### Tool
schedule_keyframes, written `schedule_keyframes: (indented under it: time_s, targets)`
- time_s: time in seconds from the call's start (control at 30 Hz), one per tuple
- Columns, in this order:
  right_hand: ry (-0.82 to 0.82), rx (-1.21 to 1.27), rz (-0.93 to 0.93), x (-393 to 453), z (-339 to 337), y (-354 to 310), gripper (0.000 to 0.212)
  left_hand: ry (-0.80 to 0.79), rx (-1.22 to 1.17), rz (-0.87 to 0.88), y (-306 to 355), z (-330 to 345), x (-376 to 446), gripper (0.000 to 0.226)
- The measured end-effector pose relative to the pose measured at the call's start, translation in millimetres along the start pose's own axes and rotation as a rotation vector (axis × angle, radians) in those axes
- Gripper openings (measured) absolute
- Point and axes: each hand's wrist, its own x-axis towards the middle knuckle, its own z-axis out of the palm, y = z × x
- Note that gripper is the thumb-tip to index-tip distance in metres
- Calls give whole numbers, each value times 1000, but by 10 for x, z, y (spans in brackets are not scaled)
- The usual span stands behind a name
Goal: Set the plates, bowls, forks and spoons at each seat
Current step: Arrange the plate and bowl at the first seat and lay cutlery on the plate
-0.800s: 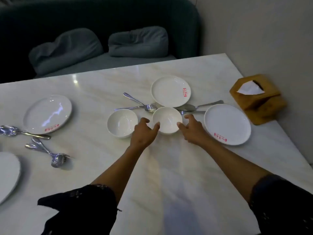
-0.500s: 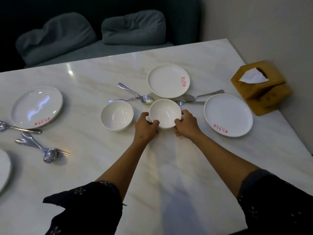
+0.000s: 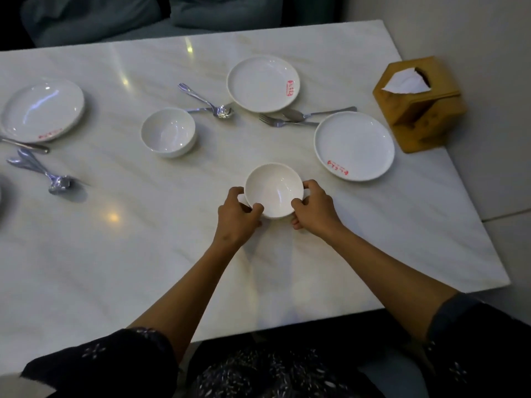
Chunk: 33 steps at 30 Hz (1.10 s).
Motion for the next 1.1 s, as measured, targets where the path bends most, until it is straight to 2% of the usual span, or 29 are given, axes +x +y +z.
schedule_keyframes:
  time_s: [0.17, 0.23, 0.3, 0.37, 0.47, 0.57, 0.67, 0.8, 0.9, 1.1]
  targets:
    - [-49, 33, -49, -63, -116, 163, 36, 79, -13, -51, -30, 154, -179, 51]
    - [-61, 32, -47, -33, -193, 203, 35, 196, 44, -60, 12, 138, -214, 53]
    - [-26, 59, 24, 0, -328, 238, 40, 310, 91, 14, 128, 134, -279, 51]
    - [58, 153, 118, 53, -525, 285, 39, 326, 106, 185, 383, 237, -323, 40]
    - [208, 310, 222, 178, -839, 361, 39, 271, 155, 447, 858, 547, -210, 29]
    - [320, 386, 266, 369, -1057, 434, 40, 194, 258, 570, 1231, 814, 177, 30]
    - [379, 531, 288, 552, -1212, 481, 31, 116, 420, 517, 1394, 990, 715, 38]
    - [365, 646, 263, 722, -1323, 565, 24, -52, 521, 304, 1397, 1149, 1259, 53]
    - [352, 641, 245, 777, -1340, 610, 16, -187, 478, 236, 1352, 1204, 1420, 49]
    - [411, 596, 294, 623, -1302, 683, 12, -311, 478, 253, 1376, 1106, 1418, 34]
